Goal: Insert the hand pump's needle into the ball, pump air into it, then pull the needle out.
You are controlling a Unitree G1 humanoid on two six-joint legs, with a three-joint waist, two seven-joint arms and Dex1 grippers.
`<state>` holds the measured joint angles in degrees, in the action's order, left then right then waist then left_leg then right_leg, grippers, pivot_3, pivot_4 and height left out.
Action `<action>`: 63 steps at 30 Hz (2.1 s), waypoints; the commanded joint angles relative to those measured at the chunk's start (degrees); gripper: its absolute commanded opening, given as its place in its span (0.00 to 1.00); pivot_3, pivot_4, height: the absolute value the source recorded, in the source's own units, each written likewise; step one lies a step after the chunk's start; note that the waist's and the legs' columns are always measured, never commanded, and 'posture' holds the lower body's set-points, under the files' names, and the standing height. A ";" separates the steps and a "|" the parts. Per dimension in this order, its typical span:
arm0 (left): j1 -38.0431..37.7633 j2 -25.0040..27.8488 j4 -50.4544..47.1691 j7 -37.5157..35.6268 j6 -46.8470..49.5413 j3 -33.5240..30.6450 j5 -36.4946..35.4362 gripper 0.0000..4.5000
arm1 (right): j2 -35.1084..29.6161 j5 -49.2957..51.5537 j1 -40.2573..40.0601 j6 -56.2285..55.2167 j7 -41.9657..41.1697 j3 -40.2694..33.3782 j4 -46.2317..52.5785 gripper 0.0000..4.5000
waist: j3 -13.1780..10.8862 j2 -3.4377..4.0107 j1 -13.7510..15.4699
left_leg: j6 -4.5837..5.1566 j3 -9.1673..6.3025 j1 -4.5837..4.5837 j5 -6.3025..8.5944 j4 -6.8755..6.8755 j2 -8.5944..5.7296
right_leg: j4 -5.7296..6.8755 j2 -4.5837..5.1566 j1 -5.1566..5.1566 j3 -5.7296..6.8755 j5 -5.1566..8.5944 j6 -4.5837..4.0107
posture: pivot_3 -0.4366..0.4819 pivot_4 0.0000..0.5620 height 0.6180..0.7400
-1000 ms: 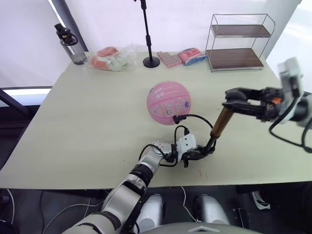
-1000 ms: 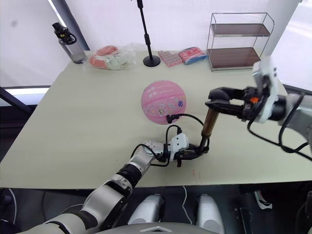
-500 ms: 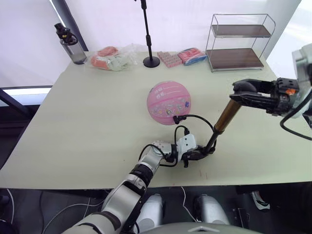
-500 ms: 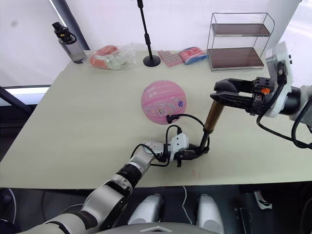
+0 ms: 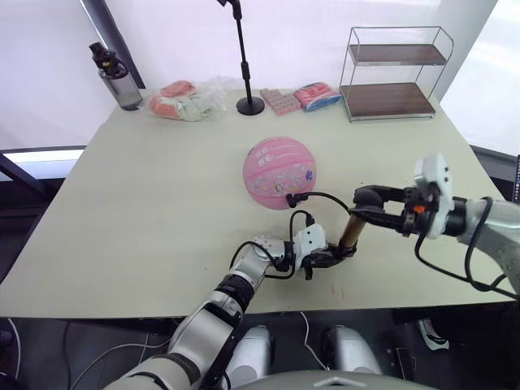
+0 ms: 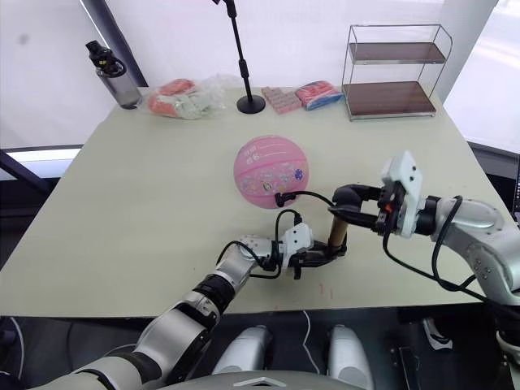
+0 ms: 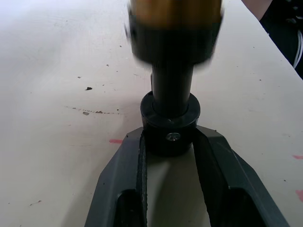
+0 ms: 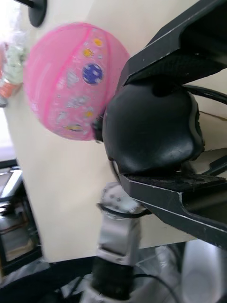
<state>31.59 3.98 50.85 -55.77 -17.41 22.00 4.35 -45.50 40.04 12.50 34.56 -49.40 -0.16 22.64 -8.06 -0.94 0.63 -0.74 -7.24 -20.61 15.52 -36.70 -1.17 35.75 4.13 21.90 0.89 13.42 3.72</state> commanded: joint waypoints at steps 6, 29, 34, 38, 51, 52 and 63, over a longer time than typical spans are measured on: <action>-3.82 2.48 6.48 0.11 4.32 1.87 3.71 0.24 | 2.42 -7.09 -3.95 -5.74 -0.75 2.97 -3.16 0.42 | 0.16 0.02 -0.23 | 0.00 0.00 0.03 0.00 0.00 0.02 | 0.00 -0.02 -0.02 -0.01 0.00 0.00 | 0.48 0.27 0.93; -3.21 2.07 7.17 -0.18 3.98 2.00 3.93 0.24 | -12.44 25.52 23.08 18.75 -2.57 -20.95 -5.76 0.42 | -0.61 0.21 0.13 | 0.01 0.02 -0.20 -0.01 -0.01 -0.05 | -0.01 0.04 0.14 0.00 0.00 0.00 | 0.48 0.27 0.93; -3.16 1.96 7.35 -0.06 3.98 1.92 3.92 0.24 | -12.47 28.24 25.36 20.91 -1.21 -22.04 -7.50 0.42 | -0.67 0.24 0.19 | 0.02 0.02 -0.33 -0.01 -0.01 -0.08 | -0.01 0.07 0.25 -0.01 0.00 0.00 | 0.48 0.27 0.93; -3.15 1.92 7.36 0.01 3.94 1.91 3.94 0.24 | -11.74 25.51 21.14 20.15 -1.56 -20.16 -5.17 0.42 | -0.67 0.24 0.24 | 0.02 0.02 -0.35 -0.01 -0.02 -0.09 | -0.01 0.07 0.27 -0.01 0.00 0.00 | 0.48 0.27 0.93; -3.58 2.32 6.87 0.00 4.06 1.94 3.78 0.24 | -3.68 7.24 2.37 7.68 -2.16 -5.10 -0.79 0.42 | -0.25 -0.06 -0.01 | 0.01 0.06 -0.09 0.00 0.00 -0.01 | 0.00 0.02 0.11 -0.03 0.00 0.02 | 0.48 0.27 0.93; -3.59 2.32 6.87 0.05 4.06 1.96 3.80 0.24 | -2.43 4.79 0.92 5.82 -2.05 -3.18 -1.58 0.42 | -0.12 -0.14 -0.04 | 0.00 0.06 -0.07 0.00 0.00 0.02 | 0.00 0.00 0.10 -0.03 0.00 0.02 | 0.48 0.27 0.93; -3.67 2.50 6.82 0.37 4.13 1.94 3.84 0.24 | 2.50 -5.75 -4.82 -3.84 -3.34 2.38 -4.98 0.42 | 0.18 -0.02 -0.25 | 0.00 0.07 0.05 0.00 0.06 0.06 | 0.00 -0.03 0.00 -0.04 0.01 0.01 | 0.48 0.27 0.93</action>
<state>31.40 4.39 50.72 -55.50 -17.82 22.14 4.48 -42.37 36.98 9.29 29.28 -52.38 0.02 19.05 -7.88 -0.96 0.39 -0.73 -7.17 -20.57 15.52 -36.63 -1.11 35.75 4.10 21.89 0.85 13.42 3.73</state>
